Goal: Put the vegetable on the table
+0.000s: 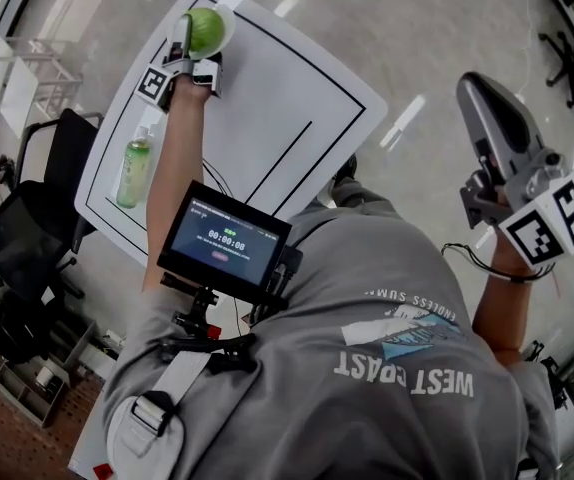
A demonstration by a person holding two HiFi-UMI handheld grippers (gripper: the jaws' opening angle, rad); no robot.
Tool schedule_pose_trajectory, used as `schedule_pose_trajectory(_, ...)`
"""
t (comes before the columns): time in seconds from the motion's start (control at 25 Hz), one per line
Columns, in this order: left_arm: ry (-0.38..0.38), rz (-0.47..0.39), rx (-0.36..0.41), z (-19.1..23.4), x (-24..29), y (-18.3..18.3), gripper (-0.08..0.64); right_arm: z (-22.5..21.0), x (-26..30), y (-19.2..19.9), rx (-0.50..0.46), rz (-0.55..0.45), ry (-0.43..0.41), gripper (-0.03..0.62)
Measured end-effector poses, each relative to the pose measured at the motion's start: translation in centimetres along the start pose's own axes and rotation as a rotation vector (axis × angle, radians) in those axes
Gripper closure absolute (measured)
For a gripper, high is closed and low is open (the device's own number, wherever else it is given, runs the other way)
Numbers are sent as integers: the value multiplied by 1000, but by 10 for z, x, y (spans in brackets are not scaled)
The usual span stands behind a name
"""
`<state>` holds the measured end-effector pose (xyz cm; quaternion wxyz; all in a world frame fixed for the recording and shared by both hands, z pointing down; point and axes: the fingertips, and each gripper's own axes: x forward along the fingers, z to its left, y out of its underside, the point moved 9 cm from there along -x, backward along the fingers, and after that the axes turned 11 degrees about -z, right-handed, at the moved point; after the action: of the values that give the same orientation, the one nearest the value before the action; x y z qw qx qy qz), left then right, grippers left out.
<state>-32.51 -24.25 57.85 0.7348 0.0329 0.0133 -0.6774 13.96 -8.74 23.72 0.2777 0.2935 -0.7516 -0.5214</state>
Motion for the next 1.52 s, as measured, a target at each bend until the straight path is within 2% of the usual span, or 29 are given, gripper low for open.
schedule_pose_trajectory(0.32, -40, 39, 28, 10, 9, -2, 225, 5, -1, 1, 0, 28, 23, 581)
schedule_pose_trajectory(0.44, -93, 70, 66, 17, 8, -2, 225, 7, -2, 2, 0, 35, 23, 581)
schedule_pose_trajectory(0.64, -110, 128, 136, 18, 13, -3, 225, 9, 0, 4, -4, 46, 25, 581)
schedule_pose_trajectory(0.88, -128, 174, 166, 22, 20, -4, 225, 5, 2, 9, 11, 62, 32, 581)
schedule_pose_trajectory(1.12, -206, 316, 264, 16, 27, 0, 225, 3, 2, 8, 21, 61, 25, 581)
schedule_pose_trajectory(1.32, -246, 353, 293, 12, 28, -3, 224, 1, 3, 9, 25, 60, 18, 581)
schedule_pose_trajectory(1.52, -250, 405, 376, 6, 30, -5, 222, 2, 7, 9, 26, 58, 3, 581)
